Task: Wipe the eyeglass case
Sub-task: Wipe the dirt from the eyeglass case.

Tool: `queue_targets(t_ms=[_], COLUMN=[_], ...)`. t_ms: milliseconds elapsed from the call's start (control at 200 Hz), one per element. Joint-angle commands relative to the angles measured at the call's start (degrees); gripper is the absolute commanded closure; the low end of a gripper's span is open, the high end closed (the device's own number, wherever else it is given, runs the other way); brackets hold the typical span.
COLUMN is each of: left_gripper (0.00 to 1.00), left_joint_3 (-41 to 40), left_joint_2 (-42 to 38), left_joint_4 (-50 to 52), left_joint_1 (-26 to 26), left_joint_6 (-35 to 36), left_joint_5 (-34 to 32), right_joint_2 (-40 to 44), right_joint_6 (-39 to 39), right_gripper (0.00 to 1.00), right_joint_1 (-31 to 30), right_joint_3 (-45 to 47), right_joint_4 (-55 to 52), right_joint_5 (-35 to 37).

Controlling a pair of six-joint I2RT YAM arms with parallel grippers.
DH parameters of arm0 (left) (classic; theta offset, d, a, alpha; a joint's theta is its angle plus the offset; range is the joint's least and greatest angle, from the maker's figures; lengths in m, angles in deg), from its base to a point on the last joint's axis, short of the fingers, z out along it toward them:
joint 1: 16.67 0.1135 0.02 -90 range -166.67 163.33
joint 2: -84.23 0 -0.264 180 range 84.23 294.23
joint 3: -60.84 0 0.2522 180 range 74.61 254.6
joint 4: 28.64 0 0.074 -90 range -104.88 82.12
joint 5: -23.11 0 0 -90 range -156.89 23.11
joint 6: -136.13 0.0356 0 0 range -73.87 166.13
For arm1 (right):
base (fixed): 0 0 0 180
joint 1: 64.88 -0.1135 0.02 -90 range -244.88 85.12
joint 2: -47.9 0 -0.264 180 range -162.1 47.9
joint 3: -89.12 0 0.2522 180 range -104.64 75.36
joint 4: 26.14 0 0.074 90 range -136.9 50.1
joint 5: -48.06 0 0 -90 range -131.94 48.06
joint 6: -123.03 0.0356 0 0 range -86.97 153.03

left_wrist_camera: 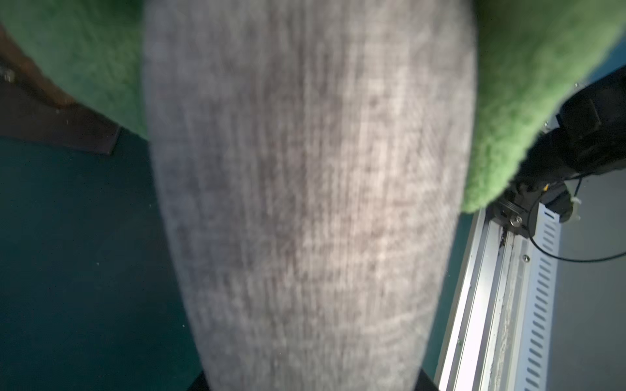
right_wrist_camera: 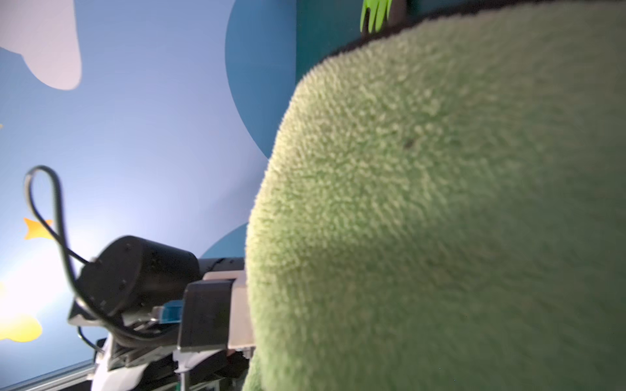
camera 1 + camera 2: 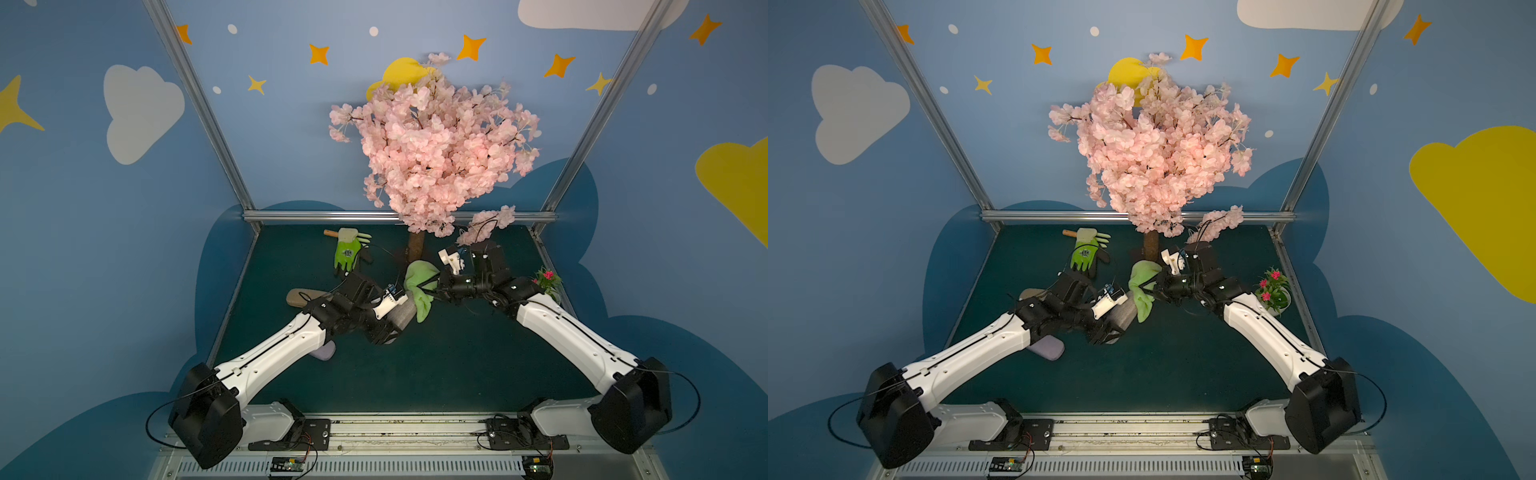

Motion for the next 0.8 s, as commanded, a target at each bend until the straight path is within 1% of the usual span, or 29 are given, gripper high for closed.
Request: queue_targets(t_ms=[0, 160, 245, 320, 390, 521, 611, 686, 796], left_gripper=[0.97, 0.97, 0.97, 0.97, 0.97, 0.97, 0.97, 0.97, 0.97], left_joint_3=[3.25, 3.56, 4.34, 4.91, 4.27, 2.86, 1.84, 1.16, 1.04], left_joint_2=[-2.75, -1.65, -1.50, -1.94, -3.24, -5.24, -6.27, -6.75, -6.71], left_joint_4=[-22.50, -28.18, -31.35, -32.84, -35.54, -39.13, -40.39, -40.33, -38.54], left_joint_1=[-2.03, -1.58, -1.29, -0.74, 0.32, 3.86, 5.88, 6.57, 7.33], left_joint_6=[-2.75, -4.54, -6.22, -7.72, -10.15, -15.24, -17.44, -17.76, -18.18], left_joint_5=[5.56, 1.82, 0.78, 0.03, -1.04, -2.43, -1.42, -1.42, 0.56], right_joint_2=[-3.14, -7.20, -9.47, -8.76, -6.87, -4.89, -3.39, -1.08, 3.44], right_joint_6=[13.82, 16.50, 19.16, 19.82, 18.39, 16.68, 14.62, 12.39, 5.82], right_gripper=[1.00, 1.00, 1.00, 1.00, 1.00, 1.00, 1.00, 1.00, 1.00], right_joint_1=[-6.99, -11.56, -11.57, -8.72, -5.67, -3.72, -1.27, 2.47, 9.03], right_joint_3=[2.66, 0.74, 1.90, 4.38, 6.06, 7.38, 8.19, 8.86, 6.65], right_joint_4=[18.34, 22.32, 26.04, 27.12, 24.14, 20.26, 16.50, 12.57, 1.45], right_joint_5=[-10.02, -11.10, -13.32, -13.35, -12.69, -12.10, -11.47, -10.66, -9.04])
